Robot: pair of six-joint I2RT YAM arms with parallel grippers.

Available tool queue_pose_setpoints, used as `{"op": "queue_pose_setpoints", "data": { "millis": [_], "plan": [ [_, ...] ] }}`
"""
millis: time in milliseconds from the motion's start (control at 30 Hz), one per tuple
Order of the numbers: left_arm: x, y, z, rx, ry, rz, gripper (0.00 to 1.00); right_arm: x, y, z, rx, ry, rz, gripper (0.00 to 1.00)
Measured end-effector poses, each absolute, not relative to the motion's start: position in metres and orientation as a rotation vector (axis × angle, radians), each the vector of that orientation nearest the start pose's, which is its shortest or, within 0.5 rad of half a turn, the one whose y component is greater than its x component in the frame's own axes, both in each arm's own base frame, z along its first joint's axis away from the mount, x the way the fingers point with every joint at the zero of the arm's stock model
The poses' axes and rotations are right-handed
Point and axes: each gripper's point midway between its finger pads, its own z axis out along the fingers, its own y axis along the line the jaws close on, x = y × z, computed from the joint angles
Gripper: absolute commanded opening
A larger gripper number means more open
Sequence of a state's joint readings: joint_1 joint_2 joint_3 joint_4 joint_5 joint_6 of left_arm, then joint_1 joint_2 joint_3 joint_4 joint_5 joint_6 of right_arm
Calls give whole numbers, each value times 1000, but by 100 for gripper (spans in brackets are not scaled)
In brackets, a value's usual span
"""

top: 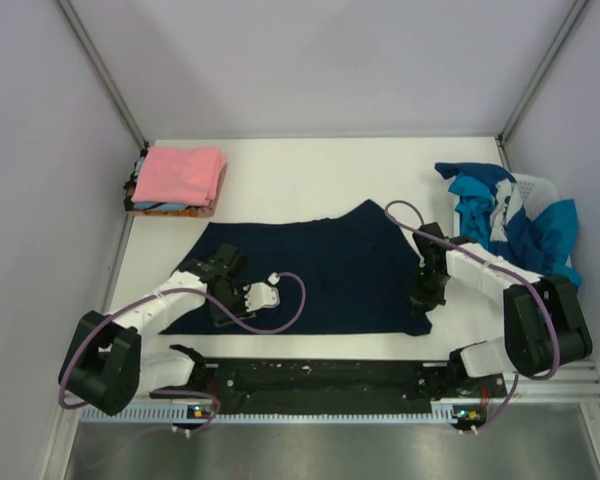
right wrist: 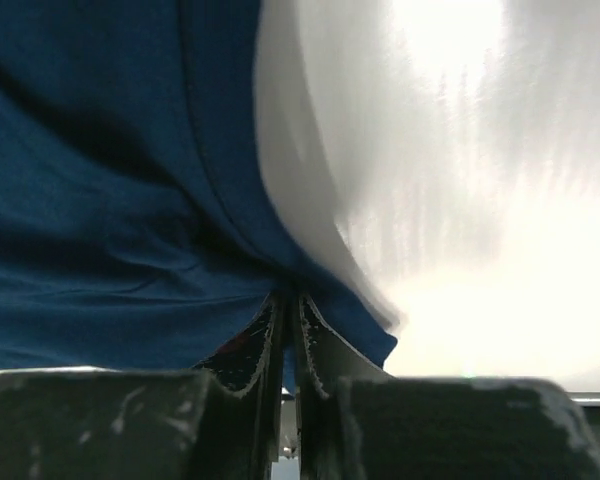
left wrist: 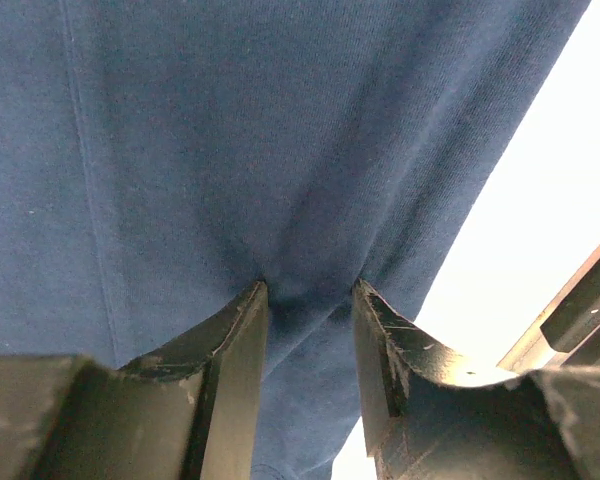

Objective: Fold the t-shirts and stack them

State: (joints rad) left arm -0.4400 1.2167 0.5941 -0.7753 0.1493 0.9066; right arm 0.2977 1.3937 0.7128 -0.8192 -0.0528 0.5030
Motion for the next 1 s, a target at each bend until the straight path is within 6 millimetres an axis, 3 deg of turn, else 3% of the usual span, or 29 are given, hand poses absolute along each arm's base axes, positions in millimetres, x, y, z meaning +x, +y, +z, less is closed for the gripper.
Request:
{"op": "queue_pose_setpoints", "data": {
  "millis": [33, 100, 433, 700, 833, 1000],
  "plan": [
    [166, -71, 14, 1846, 2281, -153, 43, 169, 79, 15, 338, 3070, 108, 32],
    [166, -71, 13, 1847, 2280, -154, 44, 173, 72, 15, 386, 3052, 86, 47],
    [160, -71, 18, 1876, 2281, -184, 48, 192, 41, 26, 493, 2945, -32, 63],
    [158, -72, 50, 1852, 2263, -188, 49, 196, 56, 59, 502, 2859, 135, 70],
    [162, -47, 51, 1832, 2307, -41, 50, 183, 64, 51, 507, 2900, 191, 70],
    [158, 11, 37, 1706, 2526, 114, 47, 176, 74, 36, 509, 2950, 241, 69]
  ]
}}
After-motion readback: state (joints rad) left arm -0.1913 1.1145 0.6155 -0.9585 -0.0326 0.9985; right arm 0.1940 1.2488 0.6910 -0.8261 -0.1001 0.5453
